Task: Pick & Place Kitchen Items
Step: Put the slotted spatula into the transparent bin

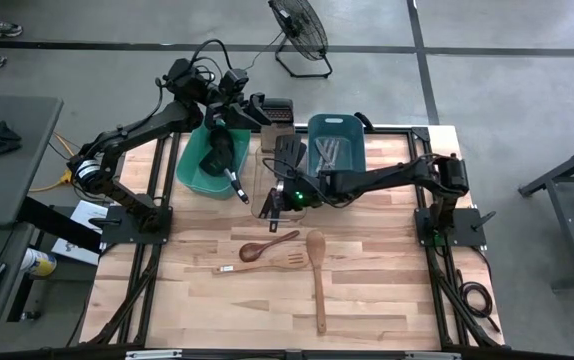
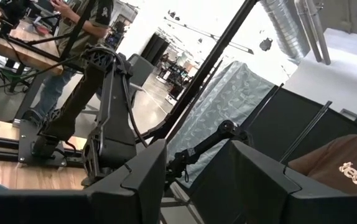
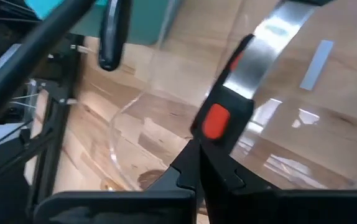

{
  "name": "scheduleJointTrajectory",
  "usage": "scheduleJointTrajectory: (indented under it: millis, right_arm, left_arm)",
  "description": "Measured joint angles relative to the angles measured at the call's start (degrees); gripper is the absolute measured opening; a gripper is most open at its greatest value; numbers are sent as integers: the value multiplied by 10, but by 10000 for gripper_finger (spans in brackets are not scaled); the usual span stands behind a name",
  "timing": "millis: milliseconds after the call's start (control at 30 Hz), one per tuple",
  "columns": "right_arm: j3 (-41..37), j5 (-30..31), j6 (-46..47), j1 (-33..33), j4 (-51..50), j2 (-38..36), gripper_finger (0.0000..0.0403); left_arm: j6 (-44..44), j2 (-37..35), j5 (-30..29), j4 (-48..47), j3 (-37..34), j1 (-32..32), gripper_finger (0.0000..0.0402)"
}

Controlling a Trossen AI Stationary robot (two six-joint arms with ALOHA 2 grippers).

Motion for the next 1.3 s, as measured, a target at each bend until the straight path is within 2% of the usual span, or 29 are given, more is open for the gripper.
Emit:
scheduleJointTrajectory:
  millis: [633, 767, 967, 1100, 1300]
  right_arm:
    - [0, 20, -13, -5, 8, -5, 3]
    - [0, 43, -14, -5, -2, -25, 3]
    - [0, 21, -45, -11, -8, -37, 10]
    - [0, -14, -28, -12, -9, -31, 52]
    - [0, -18, -11, -12, -29, -29, 172]
  left_arm:
    - [-3, 0, 1, -3, 0, 0, 172]
    - [-4, 0, 2, -3, 0, 0, 172]
    - [-6, 0, 5, -3, 0, 0, 172]
    - [-6, 0, 5, -3, 0, 0, 172]
    - [-6, 0, 12, -3, 0, 0, 172]
